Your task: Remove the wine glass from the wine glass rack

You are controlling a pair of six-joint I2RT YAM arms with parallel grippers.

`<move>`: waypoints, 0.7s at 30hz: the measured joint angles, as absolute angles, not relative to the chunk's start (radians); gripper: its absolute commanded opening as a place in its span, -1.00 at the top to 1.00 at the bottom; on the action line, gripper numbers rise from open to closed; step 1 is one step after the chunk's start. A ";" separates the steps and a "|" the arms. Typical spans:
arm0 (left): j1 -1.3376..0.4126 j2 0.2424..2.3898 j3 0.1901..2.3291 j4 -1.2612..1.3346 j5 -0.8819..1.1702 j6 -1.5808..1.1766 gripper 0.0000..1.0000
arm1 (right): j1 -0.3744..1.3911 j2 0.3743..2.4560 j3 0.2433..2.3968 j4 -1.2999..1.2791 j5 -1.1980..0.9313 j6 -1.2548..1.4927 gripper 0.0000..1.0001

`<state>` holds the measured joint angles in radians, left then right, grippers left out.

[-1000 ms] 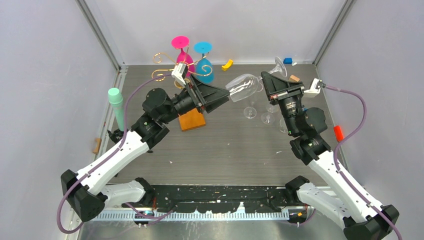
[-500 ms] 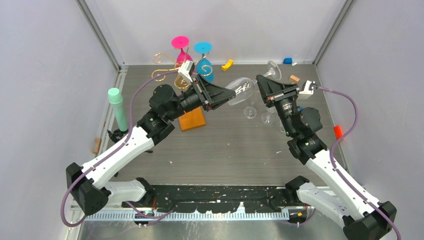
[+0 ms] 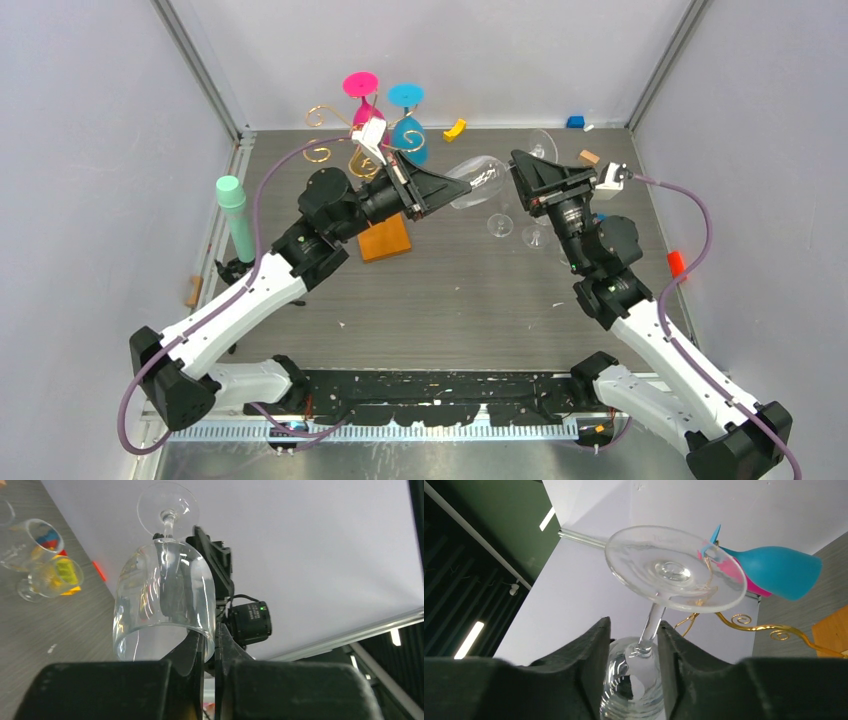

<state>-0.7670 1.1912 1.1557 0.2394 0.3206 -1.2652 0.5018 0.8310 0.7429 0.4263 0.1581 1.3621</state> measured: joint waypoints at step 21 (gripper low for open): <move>-0.816 1.193 1.502 -0.555 0.136 -0.688 1.00 | 0.502 0.690 0.910 -0.276 0.102 1.159 -0.19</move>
<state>-0.8158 1.1927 1.5024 -0.5549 0.1364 -0.6880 0.5022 0.6903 0.9096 -0.2760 0.1024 1.1587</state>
